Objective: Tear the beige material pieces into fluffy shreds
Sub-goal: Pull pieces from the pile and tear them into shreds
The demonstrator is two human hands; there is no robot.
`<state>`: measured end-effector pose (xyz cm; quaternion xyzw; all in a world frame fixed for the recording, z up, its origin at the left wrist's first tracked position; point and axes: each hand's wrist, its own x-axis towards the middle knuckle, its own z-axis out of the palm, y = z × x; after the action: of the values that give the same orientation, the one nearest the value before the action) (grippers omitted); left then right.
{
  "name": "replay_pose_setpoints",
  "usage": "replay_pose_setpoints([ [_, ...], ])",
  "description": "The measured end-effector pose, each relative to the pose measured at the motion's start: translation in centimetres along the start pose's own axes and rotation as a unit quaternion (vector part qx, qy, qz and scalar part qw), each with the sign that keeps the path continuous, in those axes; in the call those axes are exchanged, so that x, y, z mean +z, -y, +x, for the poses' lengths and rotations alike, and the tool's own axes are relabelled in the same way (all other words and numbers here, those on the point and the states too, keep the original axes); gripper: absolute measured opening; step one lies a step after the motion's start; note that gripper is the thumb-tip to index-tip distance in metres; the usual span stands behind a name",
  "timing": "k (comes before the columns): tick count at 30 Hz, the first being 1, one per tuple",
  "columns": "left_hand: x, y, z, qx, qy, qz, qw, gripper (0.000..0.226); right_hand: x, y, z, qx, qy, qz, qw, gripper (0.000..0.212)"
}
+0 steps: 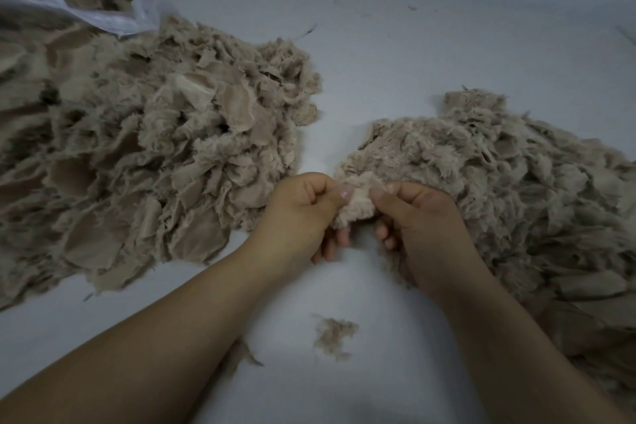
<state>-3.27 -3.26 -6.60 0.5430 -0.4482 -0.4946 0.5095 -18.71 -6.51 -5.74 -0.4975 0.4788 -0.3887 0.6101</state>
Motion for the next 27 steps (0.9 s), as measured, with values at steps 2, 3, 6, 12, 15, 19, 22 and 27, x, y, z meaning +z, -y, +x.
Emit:
replay_pose_setpoints([
  [2,0.0,0.0,-0.1,0.002,-0.016,-0.011,1.0,0.031,0.0,0.0,0.0,-0.006,0.004,0.004,1.0,0.034],
  [3,0.1,0.0,-0.2,0.017,-0.025,0.002,1.0,0.031,0.1,0.1,-0.1,-0.014,0.01,0.004,1.0,0.032],
  [6,0.6,0.0,-0.5,0.076,-0.043,0.07,0.994,0.032,0.1,0.2,-0.3,-0.046,0.05,-0.03,0.997,0.02],
  [12,-0.4,-1.3,-0.2,0.05,-0.092,-0.091,0.99,0.022,-0.1,0.0,0.3,0.002,0.034,0.001,0.999,0.014],
  [15,-1.3,-2.5,0.5,0.099,-0.111,-0.289,0.946,0.019,-0.1,-0.1,0.6,0.008,0.011,0.049,0.999,0.022],
  [19,-0.6,-0.4,0.5,0.097,-0.119,0.058,0.986,0.029,0.1,-0.2,0.7,0.002,0.017,0.061,0.998,0.033],
  [22,-0.3,0.4,1.1,0.147,-0.087,0.36,0.917,0.039,0.1,-0.2,0.7,0.001,0.019,0.066,0.998,0.035],
  [27,0.2,0.5,1.2,0.22,-0.038,0.413,0.883,0.018,0.1,-0.3,0.6,-0.016,0.026,0.073,0.997,0.027],
])
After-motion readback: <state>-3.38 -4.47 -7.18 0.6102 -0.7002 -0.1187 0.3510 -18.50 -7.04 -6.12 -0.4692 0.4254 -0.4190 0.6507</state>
